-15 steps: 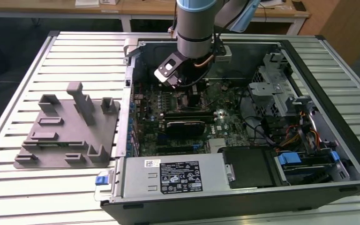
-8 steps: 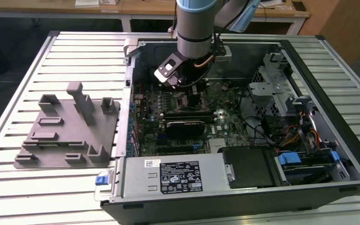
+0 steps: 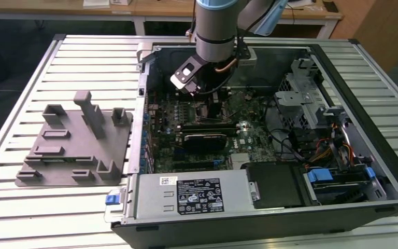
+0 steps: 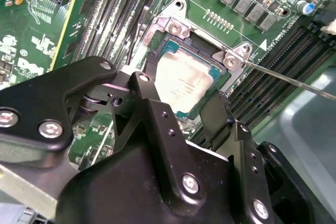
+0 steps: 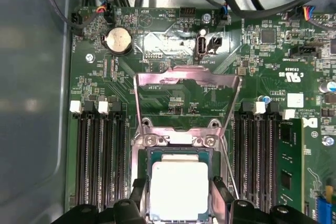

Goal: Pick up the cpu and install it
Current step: 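Place the cpu into insertion slot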

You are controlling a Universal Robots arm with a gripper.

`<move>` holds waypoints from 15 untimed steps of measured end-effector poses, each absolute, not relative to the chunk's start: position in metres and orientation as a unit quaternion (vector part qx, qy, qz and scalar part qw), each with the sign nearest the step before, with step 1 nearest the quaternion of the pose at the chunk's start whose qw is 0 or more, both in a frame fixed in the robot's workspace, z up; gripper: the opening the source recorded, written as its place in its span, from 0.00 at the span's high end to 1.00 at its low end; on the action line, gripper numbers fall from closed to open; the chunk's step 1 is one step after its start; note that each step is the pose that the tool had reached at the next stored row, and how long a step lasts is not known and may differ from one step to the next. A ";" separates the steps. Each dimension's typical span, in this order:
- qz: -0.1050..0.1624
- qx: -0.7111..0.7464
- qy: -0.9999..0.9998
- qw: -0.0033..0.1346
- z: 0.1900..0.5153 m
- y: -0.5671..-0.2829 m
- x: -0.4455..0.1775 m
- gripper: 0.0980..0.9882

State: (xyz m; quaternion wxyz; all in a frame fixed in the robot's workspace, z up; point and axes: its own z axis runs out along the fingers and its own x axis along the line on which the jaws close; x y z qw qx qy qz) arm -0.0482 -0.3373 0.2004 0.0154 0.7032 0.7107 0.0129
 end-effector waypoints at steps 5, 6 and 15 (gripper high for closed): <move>0.013 0.703 0.711 0.015 0.204 -0.337 -0.048 0.43; 0.013 0.703 0.711 0.015 0.204 -0.337 -0.048 0.43; 0.013 0.703 0.711 0.015 0.204 -0.337 -0.048 0.59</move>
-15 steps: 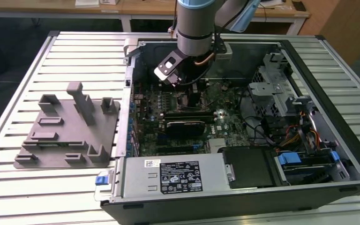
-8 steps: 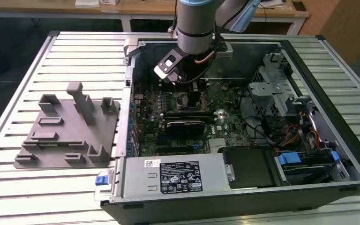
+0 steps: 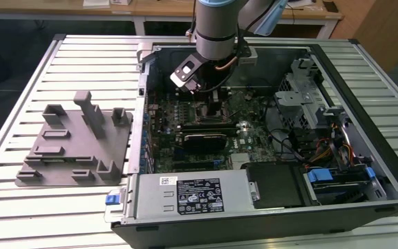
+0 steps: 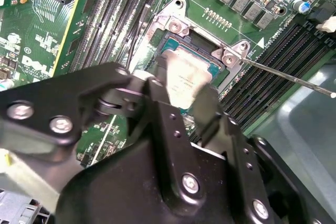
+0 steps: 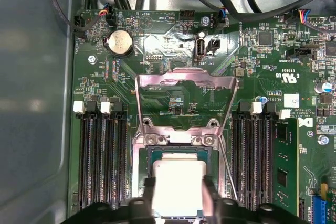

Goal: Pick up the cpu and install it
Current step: 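Place the cpu into insertion slot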

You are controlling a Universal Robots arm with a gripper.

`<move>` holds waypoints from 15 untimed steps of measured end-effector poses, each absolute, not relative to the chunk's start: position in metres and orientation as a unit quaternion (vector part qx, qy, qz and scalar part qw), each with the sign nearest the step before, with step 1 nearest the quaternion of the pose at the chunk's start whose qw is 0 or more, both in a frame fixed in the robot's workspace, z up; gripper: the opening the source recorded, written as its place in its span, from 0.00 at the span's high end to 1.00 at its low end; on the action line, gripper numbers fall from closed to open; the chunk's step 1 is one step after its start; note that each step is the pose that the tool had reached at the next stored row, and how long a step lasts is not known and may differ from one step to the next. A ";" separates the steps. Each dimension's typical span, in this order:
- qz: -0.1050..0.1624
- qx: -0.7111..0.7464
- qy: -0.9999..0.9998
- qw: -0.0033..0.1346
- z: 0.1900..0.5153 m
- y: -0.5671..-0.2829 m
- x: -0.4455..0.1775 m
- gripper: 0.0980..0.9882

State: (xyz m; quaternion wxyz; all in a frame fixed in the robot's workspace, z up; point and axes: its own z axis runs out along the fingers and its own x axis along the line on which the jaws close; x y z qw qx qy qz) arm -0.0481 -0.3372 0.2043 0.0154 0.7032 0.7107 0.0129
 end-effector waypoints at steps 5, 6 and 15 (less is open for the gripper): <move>0.013 0.703 0.711 0.015 0.204 -0.337 -0.048 0.78; 0.013 0.703 0.711 0.015 0.204 -0.337 -0.048 0.85; 0.013 0.703 0.711 0.015 0.204 -0.337 -0.048 0.99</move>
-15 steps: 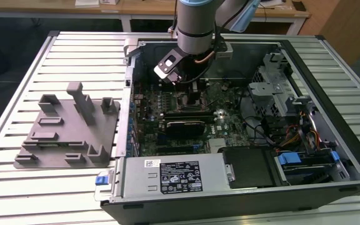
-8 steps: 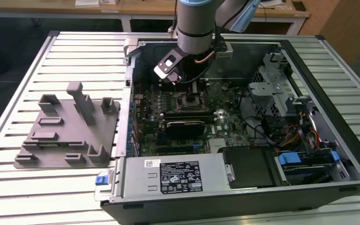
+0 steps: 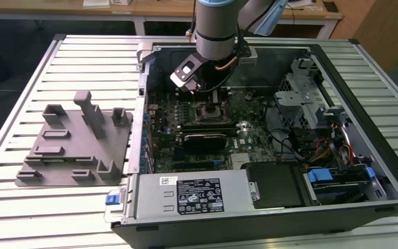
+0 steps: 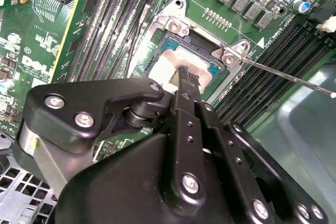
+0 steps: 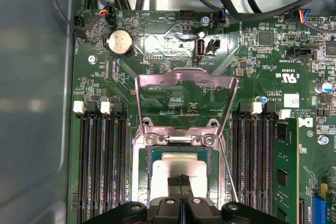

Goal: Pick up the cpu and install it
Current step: 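Place the cpu into insertion slot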

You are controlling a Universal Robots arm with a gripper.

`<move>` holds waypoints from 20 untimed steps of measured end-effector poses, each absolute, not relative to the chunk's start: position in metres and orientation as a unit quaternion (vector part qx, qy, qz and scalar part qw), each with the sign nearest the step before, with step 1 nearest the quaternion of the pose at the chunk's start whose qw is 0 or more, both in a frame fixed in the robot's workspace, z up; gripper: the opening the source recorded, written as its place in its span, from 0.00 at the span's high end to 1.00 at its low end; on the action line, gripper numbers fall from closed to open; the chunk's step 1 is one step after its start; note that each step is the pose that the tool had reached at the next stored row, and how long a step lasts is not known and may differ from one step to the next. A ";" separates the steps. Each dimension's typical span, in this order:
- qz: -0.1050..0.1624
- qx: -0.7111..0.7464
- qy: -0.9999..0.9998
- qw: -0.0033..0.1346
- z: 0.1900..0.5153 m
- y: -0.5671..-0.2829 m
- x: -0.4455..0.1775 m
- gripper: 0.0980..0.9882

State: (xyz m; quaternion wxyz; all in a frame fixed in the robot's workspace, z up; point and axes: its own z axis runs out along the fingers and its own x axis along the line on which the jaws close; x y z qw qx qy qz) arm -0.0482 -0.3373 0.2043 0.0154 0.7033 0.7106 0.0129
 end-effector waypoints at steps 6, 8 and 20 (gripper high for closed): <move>0.013 0.703 0.711 0.015 0.202 -0.339 -0.048 0.99; 0.013 0.703 0.711 0.015 0.201 -0.339 -0.048 0.99; 0.013 0.703 0.711 0.015 0.198 -0.339 -0.048 0.99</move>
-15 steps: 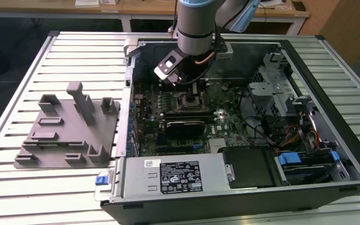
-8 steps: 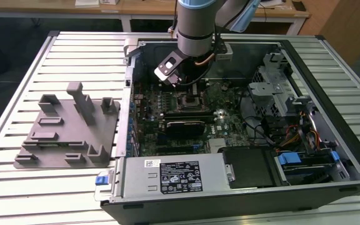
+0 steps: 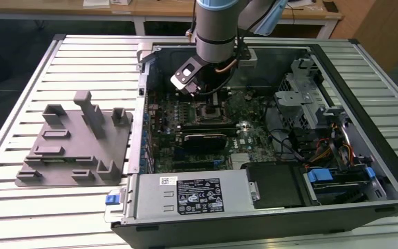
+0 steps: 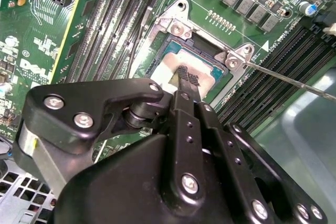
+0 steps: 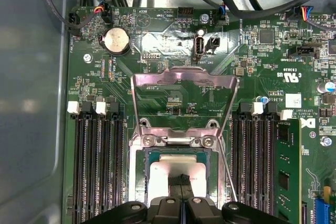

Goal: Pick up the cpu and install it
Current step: 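Place the cpu into insertion slot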

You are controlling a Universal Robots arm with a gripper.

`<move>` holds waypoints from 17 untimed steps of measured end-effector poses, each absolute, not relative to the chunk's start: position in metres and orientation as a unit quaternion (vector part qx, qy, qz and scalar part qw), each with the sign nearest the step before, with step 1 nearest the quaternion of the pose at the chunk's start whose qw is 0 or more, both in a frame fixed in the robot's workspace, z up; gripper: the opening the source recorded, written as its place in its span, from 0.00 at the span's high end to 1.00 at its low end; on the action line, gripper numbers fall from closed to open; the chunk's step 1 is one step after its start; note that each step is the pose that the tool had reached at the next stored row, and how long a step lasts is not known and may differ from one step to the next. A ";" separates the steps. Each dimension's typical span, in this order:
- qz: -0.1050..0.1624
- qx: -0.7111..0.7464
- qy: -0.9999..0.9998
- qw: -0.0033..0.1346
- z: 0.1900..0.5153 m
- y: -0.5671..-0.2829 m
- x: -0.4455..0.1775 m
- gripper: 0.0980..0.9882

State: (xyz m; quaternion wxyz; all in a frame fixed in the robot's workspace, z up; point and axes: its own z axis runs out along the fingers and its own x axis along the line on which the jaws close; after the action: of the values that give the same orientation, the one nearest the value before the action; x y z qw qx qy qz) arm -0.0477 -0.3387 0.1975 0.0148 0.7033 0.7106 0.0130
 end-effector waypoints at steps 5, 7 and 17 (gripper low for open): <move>0.015 0.703 0.711 0.015 0.199 -0.338 -0.047 0.99; 0.014 0.703 0.711 0.015 0.203 -0.339 -0.048 0.99; 0.015 0.703 0.711 0.017 0.231 -0.339 -0.048 0.99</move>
State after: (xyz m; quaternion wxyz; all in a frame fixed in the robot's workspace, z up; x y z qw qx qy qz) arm -0.0476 -0.3386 0.2309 0.0167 0.7032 0.7106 0.0151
